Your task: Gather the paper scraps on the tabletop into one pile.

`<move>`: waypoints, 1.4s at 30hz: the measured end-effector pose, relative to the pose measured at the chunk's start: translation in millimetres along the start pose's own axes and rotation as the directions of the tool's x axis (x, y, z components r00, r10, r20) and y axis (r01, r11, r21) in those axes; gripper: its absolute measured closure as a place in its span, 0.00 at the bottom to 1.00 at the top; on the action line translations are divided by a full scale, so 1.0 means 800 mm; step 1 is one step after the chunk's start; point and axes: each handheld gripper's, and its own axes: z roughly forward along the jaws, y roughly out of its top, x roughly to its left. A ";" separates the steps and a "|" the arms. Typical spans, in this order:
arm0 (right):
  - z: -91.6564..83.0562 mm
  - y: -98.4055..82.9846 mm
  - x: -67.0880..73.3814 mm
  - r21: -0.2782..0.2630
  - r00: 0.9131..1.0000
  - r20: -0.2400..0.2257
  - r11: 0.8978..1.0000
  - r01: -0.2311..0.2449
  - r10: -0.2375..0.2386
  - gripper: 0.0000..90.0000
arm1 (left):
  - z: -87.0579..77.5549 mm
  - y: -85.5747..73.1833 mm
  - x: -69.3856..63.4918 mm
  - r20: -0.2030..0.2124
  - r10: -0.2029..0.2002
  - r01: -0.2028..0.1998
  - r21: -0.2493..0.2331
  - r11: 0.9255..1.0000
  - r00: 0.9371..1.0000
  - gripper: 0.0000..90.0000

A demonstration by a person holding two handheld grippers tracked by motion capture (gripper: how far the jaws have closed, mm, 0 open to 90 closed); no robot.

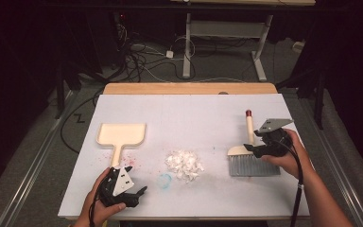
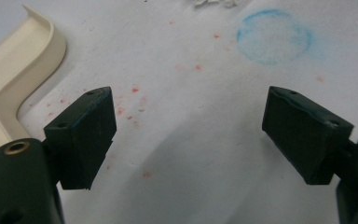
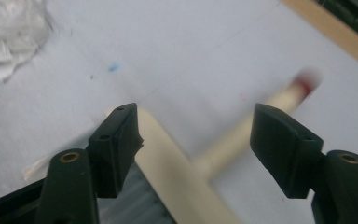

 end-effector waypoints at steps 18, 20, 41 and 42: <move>-0.056 -0.084 0.078 -0.323 0.979 0.174 0.945 -0.042 0.103 0.27 | -0.015 0.001 -0.006 -0.036 0.010 -0.012 -0.039 0.999 0.999 0.19; -0.060 -0.093 0.087 -0.340 0.976 0.186 0.939 -0.044 0.113 0.26 | -0.018 0.001 -0.006 -0.038 0.011 -0.013 -0.050 0.999 0.999 0.19; -0.054 -0.107 0.073 -0.362 0.965 0.221 0.931 -0.054 0.142 0.22 | -0.016 0.004 -0.006 -0.055 0.014 -0.017 -0.051 0.999 0.998 0.19; -0.054 -0.107 0.073 -0.358 0.964 0.226 0.932 -0.052 0.141 0.22 | -0.016 0.004 -0.005 -0.058 0.012 -0.015 -0.050 0.999 0.998 0.19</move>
